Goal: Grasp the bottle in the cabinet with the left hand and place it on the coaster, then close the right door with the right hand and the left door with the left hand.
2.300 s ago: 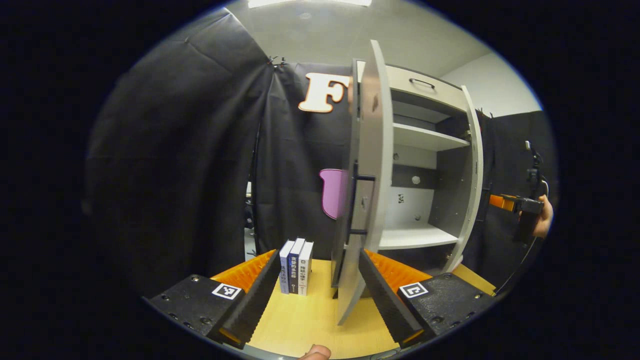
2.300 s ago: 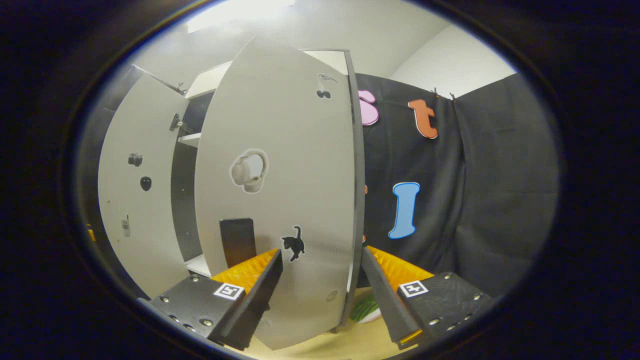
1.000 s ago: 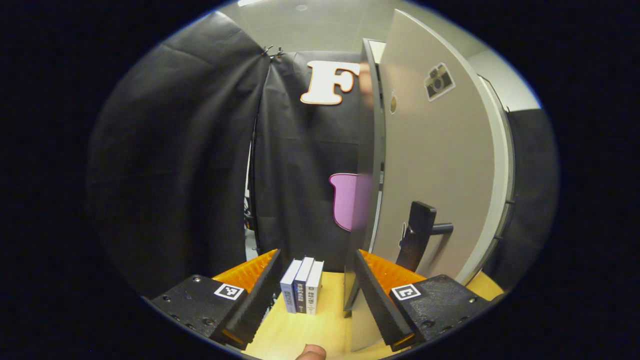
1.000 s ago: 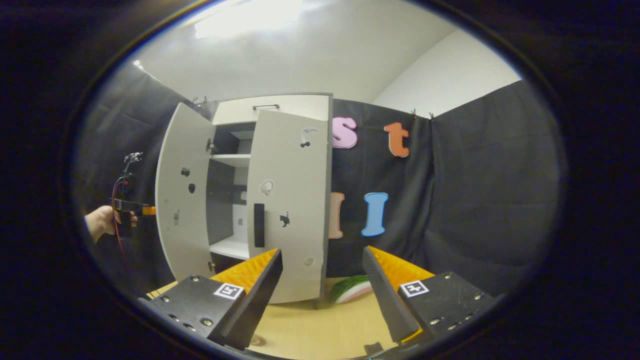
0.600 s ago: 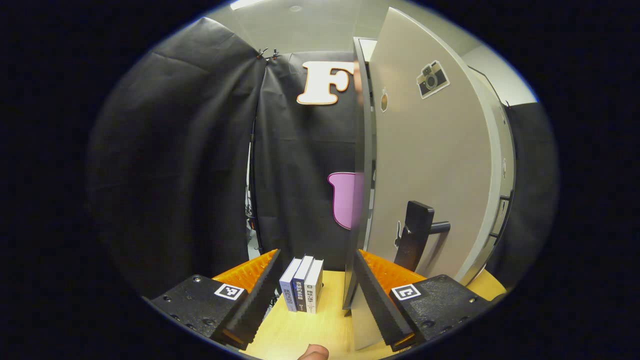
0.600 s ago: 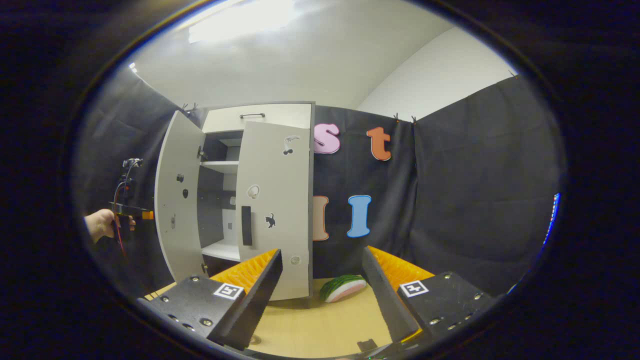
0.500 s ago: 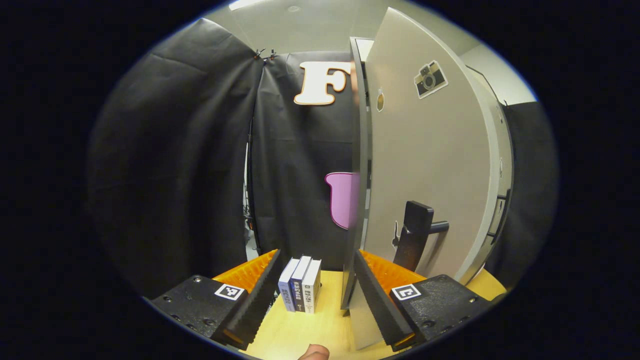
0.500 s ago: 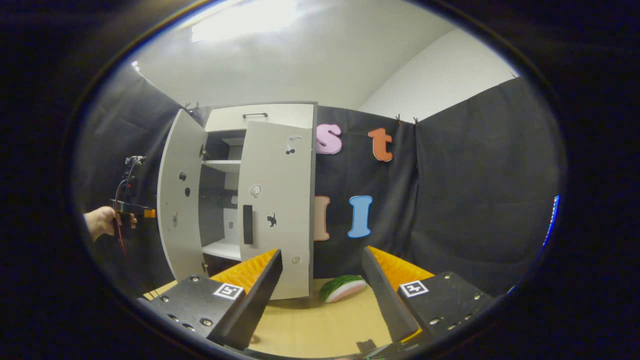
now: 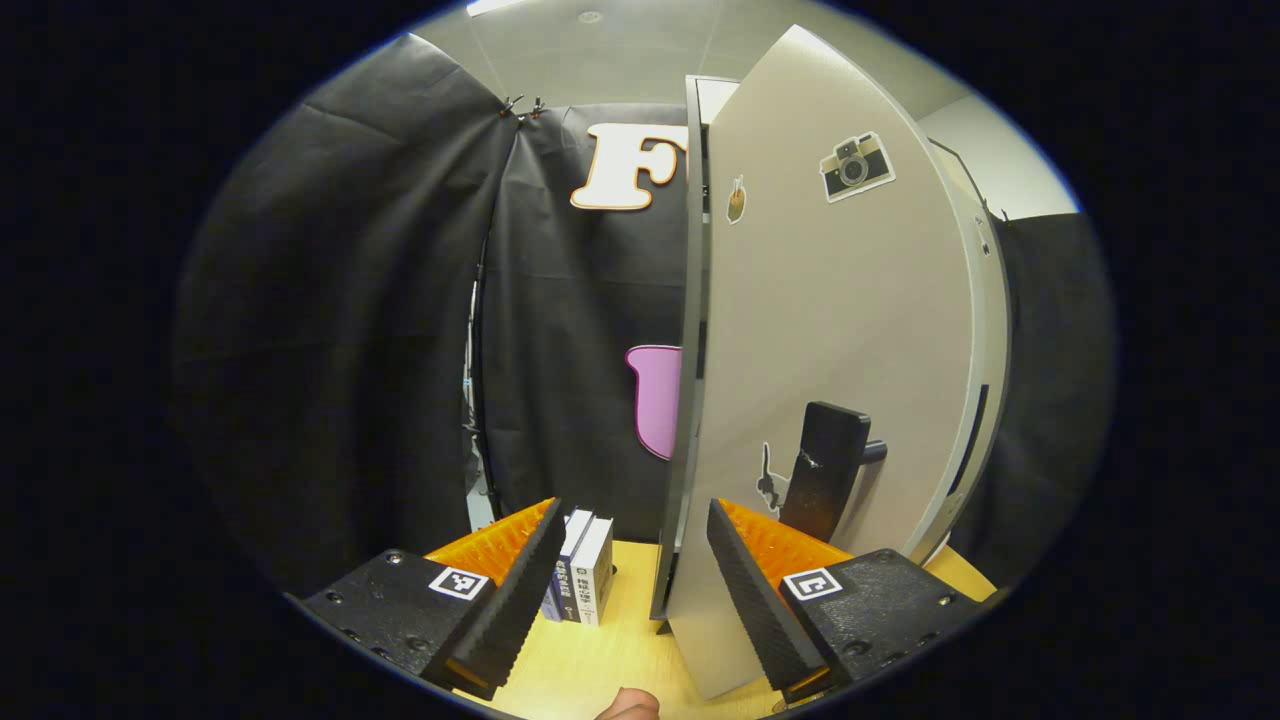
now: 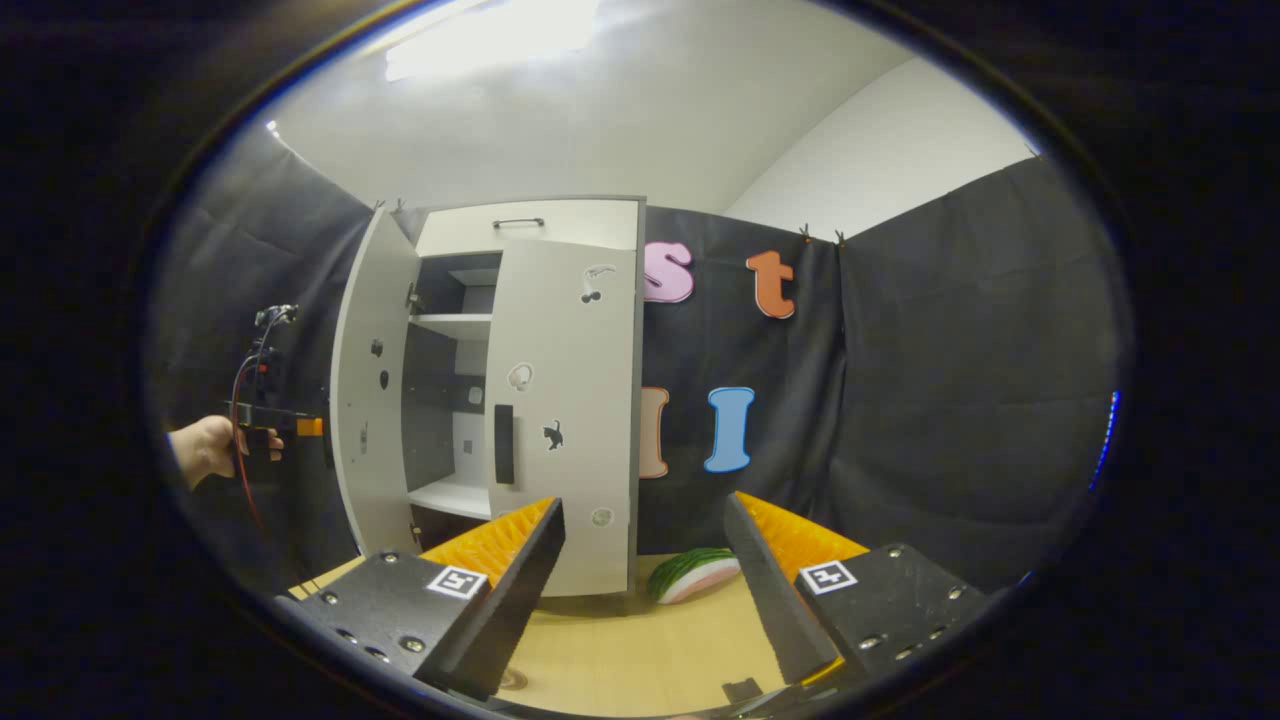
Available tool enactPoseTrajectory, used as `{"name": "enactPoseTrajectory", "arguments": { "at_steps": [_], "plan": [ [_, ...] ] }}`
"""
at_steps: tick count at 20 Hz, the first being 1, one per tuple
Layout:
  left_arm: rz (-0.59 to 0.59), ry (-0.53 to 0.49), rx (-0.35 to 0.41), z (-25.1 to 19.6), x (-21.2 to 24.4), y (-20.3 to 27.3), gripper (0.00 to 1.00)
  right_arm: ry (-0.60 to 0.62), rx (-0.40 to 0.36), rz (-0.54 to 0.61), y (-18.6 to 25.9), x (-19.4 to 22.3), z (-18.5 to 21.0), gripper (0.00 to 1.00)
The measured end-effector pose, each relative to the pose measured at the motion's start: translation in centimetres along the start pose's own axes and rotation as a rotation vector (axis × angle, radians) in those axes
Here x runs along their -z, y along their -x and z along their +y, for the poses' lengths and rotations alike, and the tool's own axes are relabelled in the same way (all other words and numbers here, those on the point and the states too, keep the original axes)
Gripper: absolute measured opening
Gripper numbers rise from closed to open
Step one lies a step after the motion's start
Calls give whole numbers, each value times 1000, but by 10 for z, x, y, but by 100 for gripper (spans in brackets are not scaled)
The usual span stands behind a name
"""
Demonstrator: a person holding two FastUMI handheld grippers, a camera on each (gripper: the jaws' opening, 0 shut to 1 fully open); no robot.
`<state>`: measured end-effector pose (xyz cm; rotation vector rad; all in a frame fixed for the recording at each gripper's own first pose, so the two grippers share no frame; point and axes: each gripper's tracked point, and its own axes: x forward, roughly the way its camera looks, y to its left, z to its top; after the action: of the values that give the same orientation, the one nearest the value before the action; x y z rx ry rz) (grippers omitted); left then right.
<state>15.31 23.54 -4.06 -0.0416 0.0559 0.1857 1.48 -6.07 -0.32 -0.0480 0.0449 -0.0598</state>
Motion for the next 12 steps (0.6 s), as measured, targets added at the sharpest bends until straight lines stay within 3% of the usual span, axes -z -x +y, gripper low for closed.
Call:
{"name": "enactPoseTrajectory", "arguments": {
  "at_steps": [1,3,12],
  "plan": [
    [2,-5,6,-4,0,-1,88,-1,-4,3,-3,2,3,98],
    [-1,-18,11,-12,0,-1,92,-14,-9,12,-5,7,7,98],
    [-15,-12,38,-37,-1,-10,89,-36,-22,8,-33,9,13,96]
  ]
}}
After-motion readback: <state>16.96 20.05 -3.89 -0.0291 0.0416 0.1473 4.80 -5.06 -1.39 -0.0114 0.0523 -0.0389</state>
